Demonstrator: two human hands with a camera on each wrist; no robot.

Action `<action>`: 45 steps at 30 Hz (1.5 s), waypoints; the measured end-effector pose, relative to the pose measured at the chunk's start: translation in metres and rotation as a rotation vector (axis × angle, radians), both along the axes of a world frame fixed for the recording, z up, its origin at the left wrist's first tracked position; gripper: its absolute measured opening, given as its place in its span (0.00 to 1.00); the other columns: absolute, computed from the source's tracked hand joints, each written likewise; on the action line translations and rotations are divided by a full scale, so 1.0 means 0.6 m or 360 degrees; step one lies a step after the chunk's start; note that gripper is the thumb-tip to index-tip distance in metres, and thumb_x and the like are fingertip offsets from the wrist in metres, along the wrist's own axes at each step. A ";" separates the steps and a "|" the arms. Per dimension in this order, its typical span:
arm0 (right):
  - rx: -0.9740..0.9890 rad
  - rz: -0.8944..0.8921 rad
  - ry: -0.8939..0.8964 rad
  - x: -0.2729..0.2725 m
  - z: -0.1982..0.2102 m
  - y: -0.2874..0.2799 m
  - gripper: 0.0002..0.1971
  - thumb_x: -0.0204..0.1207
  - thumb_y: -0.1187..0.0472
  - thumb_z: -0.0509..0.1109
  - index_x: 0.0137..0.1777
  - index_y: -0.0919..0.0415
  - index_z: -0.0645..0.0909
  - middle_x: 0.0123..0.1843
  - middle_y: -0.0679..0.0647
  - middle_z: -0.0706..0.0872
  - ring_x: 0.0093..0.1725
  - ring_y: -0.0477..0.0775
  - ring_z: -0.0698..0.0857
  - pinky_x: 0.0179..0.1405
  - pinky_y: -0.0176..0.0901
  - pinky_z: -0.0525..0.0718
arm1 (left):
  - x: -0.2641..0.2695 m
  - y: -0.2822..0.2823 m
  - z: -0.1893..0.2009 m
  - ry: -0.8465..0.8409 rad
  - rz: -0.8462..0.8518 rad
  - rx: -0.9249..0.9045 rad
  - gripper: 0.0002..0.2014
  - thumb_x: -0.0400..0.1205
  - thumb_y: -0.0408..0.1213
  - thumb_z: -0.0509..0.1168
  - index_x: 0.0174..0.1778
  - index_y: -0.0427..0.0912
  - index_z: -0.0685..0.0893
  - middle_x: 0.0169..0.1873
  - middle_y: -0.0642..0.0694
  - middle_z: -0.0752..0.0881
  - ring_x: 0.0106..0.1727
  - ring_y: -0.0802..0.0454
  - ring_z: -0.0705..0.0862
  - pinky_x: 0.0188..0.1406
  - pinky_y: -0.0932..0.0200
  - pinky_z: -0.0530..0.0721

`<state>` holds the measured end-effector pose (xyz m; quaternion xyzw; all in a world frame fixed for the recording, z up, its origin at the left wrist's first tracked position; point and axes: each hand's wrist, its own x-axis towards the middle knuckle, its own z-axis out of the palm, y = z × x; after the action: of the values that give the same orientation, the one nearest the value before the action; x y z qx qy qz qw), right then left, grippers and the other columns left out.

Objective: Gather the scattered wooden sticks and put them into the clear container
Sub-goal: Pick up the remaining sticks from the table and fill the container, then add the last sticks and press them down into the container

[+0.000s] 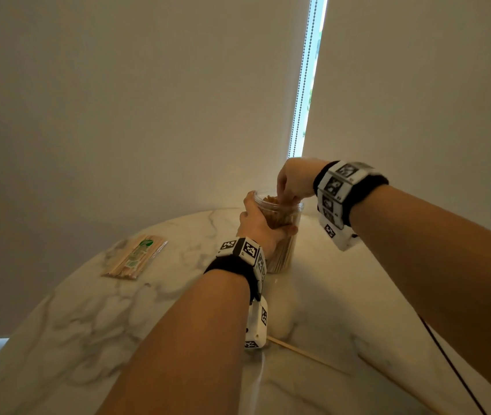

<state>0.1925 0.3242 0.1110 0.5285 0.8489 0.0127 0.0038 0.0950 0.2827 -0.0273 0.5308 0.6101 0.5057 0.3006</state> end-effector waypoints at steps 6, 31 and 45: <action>-0.0087 0.0071 -0.0006 0.000 0.004 0.000 0.09 0.80 0.55 0.74 0.55 0.57 0.90 0.48 0.46 0.89 0.48 0.46 0.84 0.48 0.35 0.82 | 0.001 -0.003 0.000 0.0029 0.0011 0.0001 0.59 0.69 0.48 0.83 0.86 0.55 0.47 0.75 0.42 0.74 0.72 0.39 0.78 0.71 0.41 0.79; 0.0083 0.0161 0.0361 0.042 -0.009 -0.022 0.10 0.82 0.61 0.70 0.58 0.52 0.90 0.52 0.45 0.90 0.55 0.48 0.86 0.58 0.41 0.82 | 0.002 -0.004 0.000 0.0030 0.0023 0.0051 0.58 0.69 0.47 0.84 0.86 0.53 0.48 0.74 0.41 0.74 0.72 0.40 0.78 0.71 0.44 0.79; -0.0498 -0.0268 -0.0075 0.226 -0.137 -0.251 0.14 0.79 0.49 0.75 0.48 0.61 0.90 0.41 0.52 0.93 0.38 0.50 0.90 0.49 0.45 0.87 | 0.017 -0.137 0.029 0.0938 -0.0091 -0.0511 0.23 0.74 0.54 0.79 0.56 0.41 0.89 0.50 0.46 0.89 0.50 0.49 0.86 0.47 0.57 0.81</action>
<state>0.3280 0.1734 0.0286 0.5903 0.7929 -0.1074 0.1069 0.1054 0.2004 -0.0098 0.6169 0.7275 0.2193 0.2051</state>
